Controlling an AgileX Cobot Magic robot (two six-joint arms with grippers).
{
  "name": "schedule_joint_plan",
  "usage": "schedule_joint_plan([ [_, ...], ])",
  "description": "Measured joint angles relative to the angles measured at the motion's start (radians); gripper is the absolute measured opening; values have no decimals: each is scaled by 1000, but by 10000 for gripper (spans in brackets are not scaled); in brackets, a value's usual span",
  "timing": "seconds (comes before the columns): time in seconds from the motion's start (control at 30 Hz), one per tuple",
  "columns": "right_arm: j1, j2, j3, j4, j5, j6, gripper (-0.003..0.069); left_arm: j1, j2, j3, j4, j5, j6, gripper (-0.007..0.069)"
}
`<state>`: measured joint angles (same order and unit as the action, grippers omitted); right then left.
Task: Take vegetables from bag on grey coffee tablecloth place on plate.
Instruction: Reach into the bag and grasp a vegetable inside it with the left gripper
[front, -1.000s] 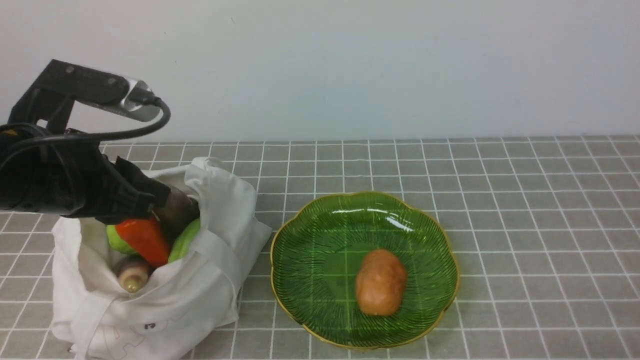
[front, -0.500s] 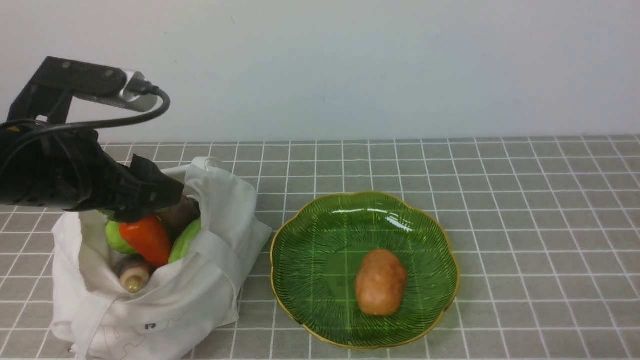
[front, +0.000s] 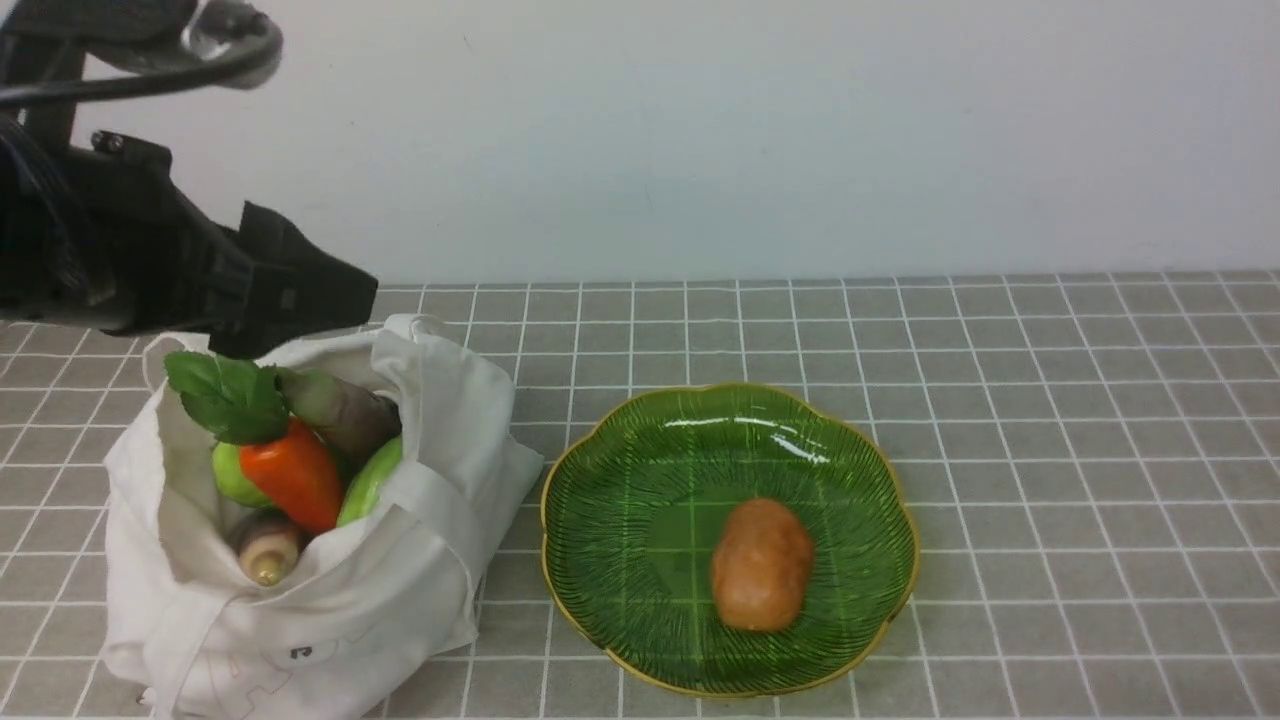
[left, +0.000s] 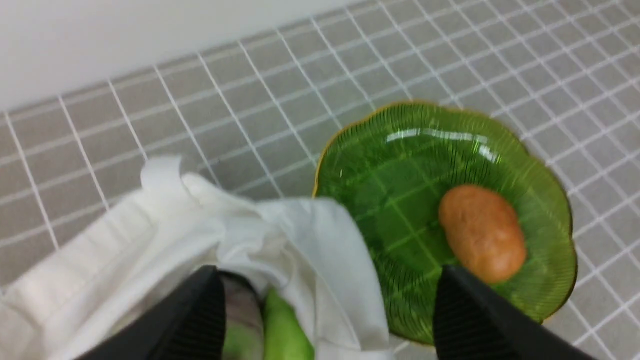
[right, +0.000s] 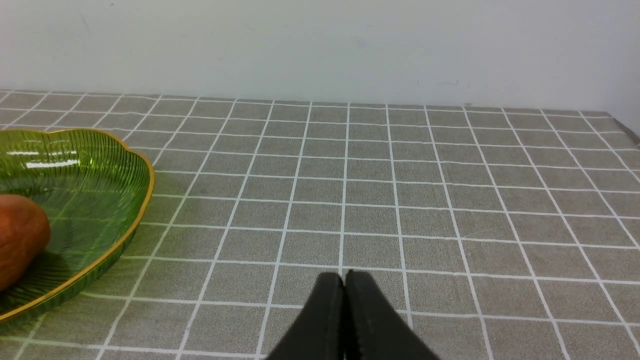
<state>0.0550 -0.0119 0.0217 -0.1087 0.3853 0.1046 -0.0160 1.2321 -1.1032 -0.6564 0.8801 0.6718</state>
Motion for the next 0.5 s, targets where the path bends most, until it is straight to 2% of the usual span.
schedule_joint_plan([
  [0.3,0,0,0,0,0,0,-15,0,141,0,23,11,0,488],
  [0.5,0,0,0,0,0,0,-15,0,169,0,140,21,-66,488],
])
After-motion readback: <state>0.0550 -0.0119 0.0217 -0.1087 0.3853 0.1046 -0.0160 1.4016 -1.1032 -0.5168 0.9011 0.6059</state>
